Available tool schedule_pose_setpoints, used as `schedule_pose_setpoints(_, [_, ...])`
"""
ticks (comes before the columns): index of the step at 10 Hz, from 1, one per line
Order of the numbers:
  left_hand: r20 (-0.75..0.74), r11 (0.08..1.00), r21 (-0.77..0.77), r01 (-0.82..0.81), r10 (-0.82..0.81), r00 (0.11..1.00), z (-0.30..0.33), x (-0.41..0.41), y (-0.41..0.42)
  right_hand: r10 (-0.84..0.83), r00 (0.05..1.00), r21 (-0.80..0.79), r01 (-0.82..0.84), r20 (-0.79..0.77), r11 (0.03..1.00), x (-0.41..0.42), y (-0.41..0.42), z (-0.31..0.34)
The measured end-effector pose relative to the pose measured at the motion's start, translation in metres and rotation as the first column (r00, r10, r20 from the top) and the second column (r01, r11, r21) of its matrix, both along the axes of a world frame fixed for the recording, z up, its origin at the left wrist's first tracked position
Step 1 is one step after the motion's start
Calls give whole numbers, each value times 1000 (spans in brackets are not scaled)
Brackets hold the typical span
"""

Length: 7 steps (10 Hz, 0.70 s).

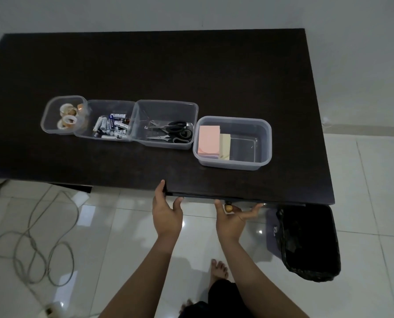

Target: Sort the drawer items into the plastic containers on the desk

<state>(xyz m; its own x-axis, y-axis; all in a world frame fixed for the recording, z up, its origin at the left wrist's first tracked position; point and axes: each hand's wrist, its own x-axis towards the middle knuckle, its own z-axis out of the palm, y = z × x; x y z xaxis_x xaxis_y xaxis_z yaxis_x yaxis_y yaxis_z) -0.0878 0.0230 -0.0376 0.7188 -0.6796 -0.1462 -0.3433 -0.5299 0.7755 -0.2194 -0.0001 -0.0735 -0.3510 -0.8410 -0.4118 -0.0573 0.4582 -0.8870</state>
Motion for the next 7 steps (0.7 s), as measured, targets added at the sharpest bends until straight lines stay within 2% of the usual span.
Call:
schedule_pose_setpoints(2, [-22,992,-2,-125,125,992,1,-1,-19,-1,1000,-16,1,-29,1000,2,-23,10])
schedule_pose_setpoints(4, [-49,988,0,-153,153,987,4,0,-24,74,997,18,-75,4,997,-3,-27,-2])
schedule_pose_setpoints(6, [-46,999,46,15,-13,999,14,4,-13,293,956,-14,-293,11,956,-24,-9,15])
schedule_pose_setpoints(7, [-20,972,91,219,-218,976,15,0,29,199,978,59,-195,-65,979,-42,8,26])
